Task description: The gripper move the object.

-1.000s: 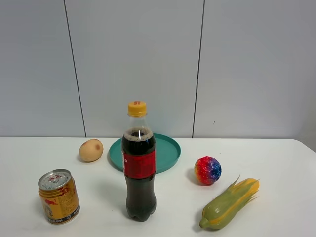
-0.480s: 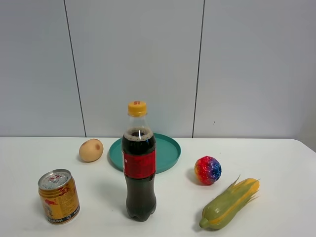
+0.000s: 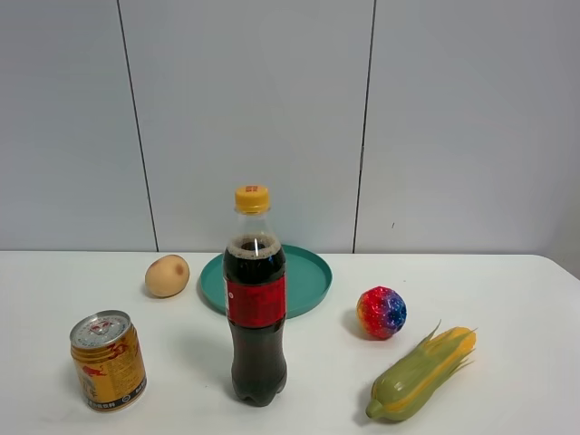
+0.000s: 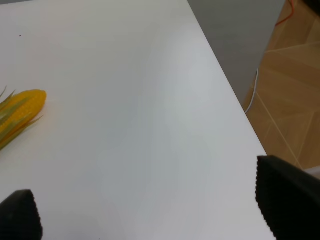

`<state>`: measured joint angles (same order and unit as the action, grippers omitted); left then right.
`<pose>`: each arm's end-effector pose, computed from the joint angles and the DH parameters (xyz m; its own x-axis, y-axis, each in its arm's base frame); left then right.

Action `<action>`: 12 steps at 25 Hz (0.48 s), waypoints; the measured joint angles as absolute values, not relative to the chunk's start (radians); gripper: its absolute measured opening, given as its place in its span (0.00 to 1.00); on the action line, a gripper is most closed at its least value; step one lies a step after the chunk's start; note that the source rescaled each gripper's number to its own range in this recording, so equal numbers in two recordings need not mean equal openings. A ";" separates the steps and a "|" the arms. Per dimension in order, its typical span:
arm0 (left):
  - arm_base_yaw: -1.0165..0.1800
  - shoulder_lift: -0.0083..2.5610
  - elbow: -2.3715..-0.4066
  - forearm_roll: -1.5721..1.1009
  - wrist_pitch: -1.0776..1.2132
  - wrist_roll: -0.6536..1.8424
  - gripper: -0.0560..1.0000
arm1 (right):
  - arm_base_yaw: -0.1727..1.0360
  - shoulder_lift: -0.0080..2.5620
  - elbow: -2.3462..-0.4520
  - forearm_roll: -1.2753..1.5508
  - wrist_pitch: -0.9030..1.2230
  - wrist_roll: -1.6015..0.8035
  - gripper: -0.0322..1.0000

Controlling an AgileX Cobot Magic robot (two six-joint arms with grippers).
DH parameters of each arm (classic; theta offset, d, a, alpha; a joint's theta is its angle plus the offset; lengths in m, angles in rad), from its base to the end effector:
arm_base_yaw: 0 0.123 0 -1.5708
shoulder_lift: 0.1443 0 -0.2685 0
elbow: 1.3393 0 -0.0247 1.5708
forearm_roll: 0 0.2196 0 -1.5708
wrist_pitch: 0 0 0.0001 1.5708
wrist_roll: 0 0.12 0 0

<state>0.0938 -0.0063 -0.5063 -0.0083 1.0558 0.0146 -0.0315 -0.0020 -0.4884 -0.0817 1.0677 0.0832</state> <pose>0.0091 0.0000 0.2514 -0.4393 -0.0308 -0.8978 -0.0826 0.9966 0.0063 0.0101 -0.0089 0.2454 -0.4647 0.0583 -0.8836 0.1149 0.9934 0.0051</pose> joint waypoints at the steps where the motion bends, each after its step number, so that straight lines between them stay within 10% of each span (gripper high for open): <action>1: 0.094 -0.006 -0.506 -0.008 1.056 0.015 1.00 | -0.031 -0.002 -0.488 -0.082 1.068 0.083 0.59; 12: 0.094 -0.006 -0.506 -0.008 1.056 0.015 1.00 | -0.028 -0.002 -0.488 -0.082 1.068 0.083 0.59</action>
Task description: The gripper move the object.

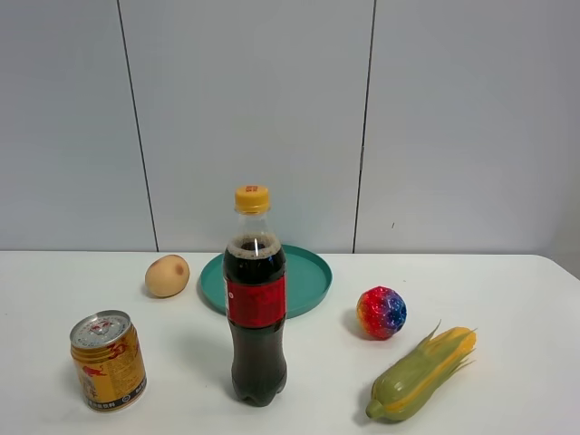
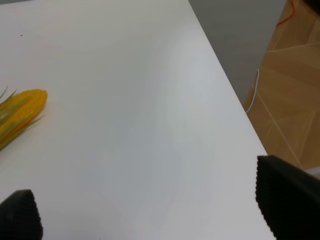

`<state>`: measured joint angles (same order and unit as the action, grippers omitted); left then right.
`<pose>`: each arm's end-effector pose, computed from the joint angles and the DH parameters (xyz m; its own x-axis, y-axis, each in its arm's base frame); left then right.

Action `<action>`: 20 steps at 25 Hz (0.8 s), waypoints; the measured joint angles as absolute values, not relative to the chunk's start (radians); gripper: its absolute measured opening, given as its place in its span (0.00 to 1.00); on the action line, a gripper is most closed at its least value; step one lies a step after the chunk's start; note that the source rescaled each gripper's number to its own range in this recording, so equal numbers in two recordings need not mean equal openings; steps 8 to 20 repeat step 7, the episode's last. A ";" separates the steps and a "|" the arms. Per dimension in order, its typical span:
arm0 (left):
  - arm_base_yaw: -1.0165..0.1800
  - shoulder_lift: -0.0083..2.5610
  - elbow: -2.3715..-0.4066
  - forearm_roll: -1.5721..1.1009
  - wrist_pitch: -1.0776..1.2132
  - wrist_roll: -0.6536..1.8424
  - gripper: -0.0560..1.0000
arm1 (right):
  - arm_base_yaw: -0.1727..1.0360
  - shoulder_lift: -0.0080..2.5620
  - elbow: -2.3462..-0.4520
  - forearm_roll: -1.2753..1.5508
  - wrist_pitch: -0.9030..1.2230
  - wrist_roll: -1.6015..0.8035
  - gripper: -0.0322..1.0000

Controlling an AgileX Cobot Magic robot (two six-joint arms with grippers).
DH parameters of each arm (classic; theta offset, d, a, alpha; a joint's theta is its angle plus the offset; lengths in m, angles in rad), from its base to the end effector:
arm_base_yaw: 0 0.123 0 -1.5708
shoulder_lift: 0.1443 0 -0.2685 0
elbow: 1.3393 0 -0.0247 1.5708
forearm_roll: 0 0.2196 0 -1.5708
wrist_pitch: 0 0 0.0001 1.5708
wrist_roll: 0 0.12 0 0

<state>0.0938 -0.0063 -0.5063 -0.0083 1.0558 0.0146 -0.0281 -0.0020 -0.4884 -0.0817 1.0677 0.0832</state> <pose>0.0091 0.0000 0.2514 -0.4393 -0.0308 -0.8978 -0.0826 0.9966 0.0063 0.0101 -0.0089 0.2454 -0.4649 0.0567 -0.8836 0.1116 0.9937 0.0051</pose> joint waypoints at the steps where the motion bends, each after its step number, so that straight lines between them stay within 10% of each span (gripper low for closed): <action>1: 0.094 -0.006 -0.506 -0.008 1.056 0.015 1.00 | -0.028 -0.002 -0.488 -0.082 1.068 0.083 0.59; 20: 0.094 -0.006 -0.506 -0.008 1.056 0.015 1.00 | -0.028 -0.002 -0.488 -0.082 1.068 0.083 0.59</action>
